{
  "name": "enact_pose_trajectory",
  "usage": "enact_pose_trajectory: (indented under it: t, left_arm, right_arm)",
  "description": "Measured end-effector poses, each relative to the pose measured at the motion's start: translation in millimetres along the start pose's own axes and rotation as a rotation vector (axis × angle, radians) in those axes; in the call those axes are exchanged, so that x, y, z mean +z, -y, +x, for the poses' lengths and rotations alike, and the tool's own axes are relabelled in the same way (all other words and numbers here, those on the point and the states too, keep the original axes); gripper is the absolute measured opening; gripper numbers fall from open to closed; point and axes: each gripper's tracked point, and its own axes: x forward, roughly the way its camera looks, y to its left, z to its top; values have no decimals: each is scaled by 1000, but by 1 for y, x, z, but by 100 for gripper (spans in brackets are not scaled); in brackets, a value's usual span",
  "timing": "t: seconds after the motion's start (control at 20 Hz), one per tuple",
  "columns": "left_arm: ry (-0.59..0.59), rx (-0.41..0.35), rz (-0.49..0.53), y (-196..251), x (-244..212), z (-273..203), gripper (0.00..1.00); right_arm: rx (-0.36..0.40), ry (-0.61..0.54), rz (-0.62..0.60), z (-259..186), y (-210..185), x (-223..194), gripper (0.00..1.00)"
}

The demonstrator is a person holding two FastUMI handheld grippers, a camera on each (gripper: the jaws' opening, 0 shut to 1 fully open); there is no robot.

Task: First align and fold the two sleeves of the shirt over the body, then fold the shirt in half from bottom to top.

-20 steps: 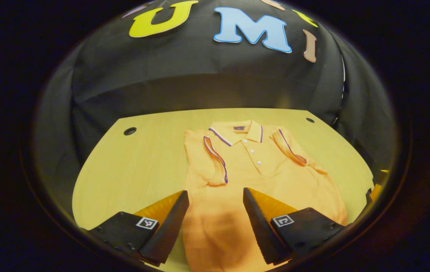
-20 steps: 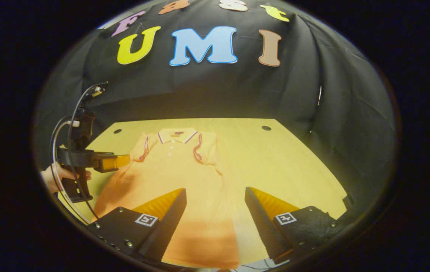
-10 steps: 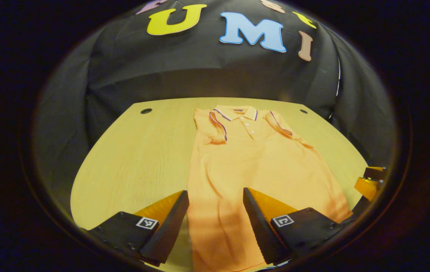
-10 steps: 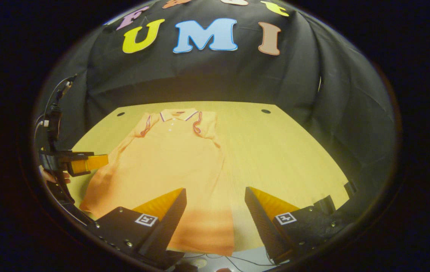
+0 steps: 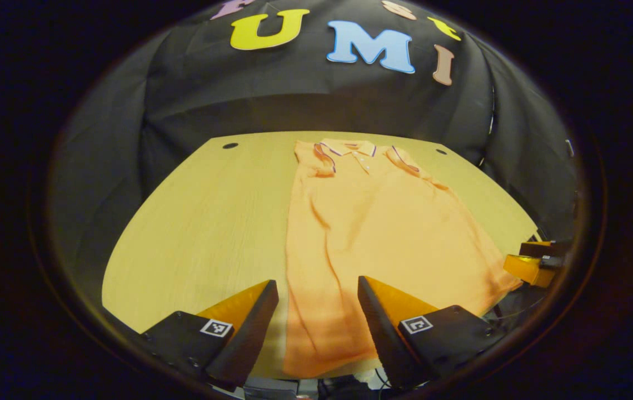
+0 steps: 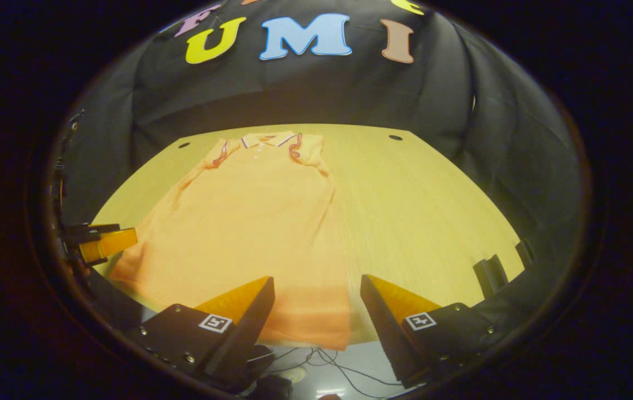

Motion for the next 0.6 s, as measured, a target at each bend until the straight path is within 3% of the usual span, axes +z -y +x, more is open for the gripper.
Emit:
enact_pose_trajectory:
  t: [0.6]
  left_arm:
    - [17,-12,27,1,-63,-35,94]
  right_arm:
    - [24,-71,3,-4,-4,-48,97]
